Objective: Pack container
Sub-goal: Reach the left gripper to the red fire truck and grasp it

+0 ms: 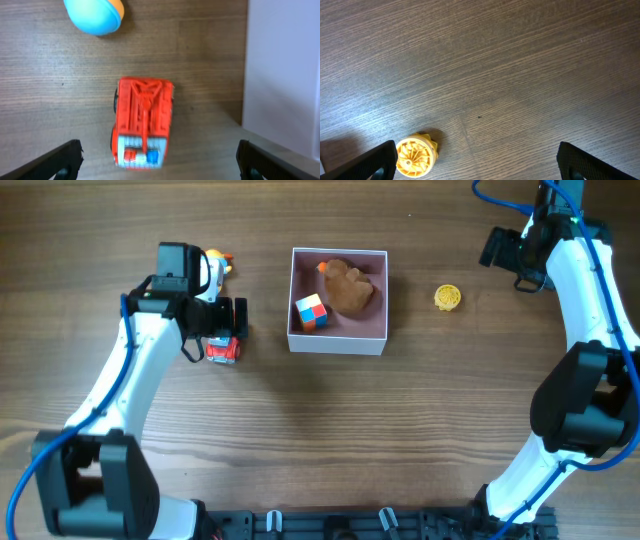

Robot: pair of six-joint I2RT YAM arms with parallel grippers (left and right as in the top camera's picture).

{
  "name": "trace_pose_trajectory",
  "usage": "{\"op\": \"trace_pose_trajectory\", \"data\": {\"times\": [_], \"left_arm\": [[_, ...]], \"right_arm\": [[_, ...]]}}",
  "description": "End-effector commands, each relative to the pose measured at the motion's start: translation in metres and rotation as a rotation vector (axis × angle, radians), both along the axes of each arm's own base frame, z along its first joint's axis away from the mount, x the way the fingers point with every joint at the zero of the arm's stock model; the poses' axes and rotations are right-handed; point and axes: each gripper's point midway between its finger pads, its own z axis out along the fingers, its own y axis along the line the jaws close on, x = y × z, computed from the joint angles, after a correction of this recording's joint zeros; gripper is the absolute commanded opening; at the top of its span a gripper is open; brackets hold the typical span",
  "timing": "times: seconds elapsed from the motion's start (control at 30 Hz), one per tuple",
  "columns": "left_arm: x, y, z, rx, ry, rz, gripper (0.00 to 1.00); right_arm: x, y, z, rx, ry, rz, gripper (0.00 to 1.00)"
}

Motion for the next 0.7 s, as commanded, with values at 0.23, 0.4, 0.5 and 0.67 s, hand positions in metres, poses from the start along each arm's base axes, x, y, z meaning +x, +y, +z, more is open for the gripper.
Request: {"op": "trace_pose_trajectory", "data": {"times": [0.23,0.4,0.5,0.67], "left_arm": [[0.006,0.000,-0.025,0.022,0.047,-0.019,1.00],[-0.001,-0.002,-0.046,0.020,0.105,-0.054,1.00],[-0.002,0.002,-0.049,0.038,0.112,-0.046,1.00],[0.001,0.010,-0.049,0.095,0.100,-0.050,1.00]], "right_arm": [[0.000,0.002,-0.004,0.003,0.008,-0.007,1.00],[0.000,0.002,-0.004,0.003,0.008,-0.007,1.00],[0.000,0.002,-0.004,0.003,0.008,-0.007,1.00],[0.000,0.002,-0.004,0.003,0.008,-0.007,1.00]]}}
